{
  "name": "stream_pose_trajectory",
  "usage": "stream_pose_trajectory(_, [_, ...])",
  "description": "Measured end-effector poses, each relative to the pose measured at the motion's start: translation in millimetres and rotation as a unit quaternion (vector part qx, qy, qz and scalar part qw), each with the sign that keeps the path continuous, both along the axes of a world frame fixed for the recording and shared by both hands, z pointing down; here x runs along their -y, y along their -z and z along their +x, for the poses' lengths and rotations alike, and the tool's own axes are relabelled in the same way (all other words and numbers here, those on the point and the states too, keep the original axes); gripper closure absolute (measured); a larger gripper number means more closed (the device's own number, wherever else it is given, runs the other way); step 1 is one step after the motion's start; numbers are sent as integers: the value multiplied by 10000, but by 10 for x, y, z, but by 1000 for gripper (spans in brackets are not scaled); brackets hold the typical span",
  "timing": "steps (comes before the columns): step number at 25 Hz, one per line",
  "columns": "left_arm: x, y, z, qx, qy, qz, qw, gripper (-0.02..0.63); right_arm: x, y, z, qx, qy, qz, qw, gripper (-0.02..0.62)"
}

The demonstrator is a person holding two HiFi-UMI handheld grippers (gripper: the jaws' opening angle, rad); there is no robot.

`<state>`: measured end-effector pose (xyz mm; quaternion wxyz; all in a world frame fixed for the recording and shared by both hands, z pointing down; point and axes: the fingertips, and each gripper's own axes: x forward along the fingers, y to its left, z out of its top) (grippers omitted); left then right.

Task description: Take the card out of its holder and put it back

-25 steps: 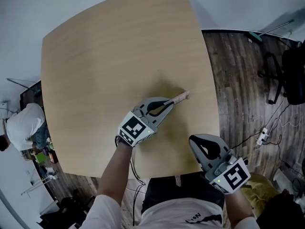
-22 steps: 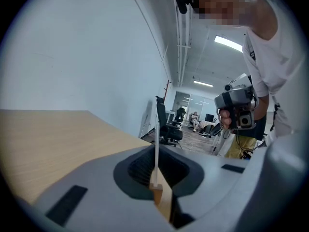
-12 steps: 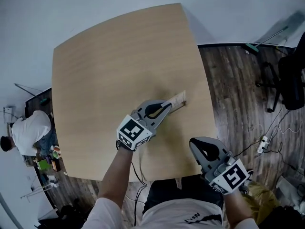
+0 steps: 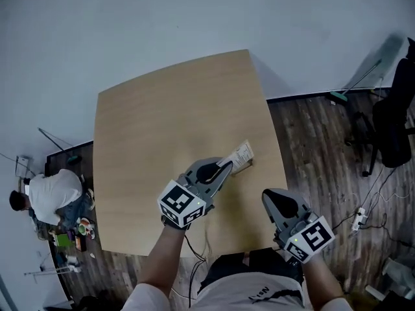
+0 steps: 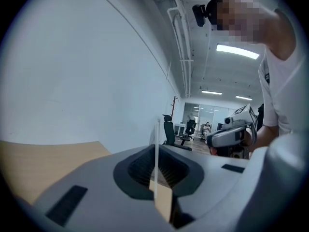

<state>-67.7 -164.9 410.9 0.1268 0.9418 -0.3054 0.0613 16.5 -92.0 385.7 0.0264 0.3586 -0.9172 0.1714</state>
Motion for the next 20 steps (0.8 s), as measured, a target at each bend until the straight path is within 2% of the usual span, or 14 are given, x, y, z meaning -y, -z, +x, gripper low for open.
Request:
stream_pose_trajectory(10, [-416,888,-15,-191,-29,222,9996,580,-207,596,21,137,-50,408,9991,581])
stream_pose_trajectory(20, [-810,1273,2,-184,-149,439,9988,580,-380,1006,-36,249,-14,811,9964,581])
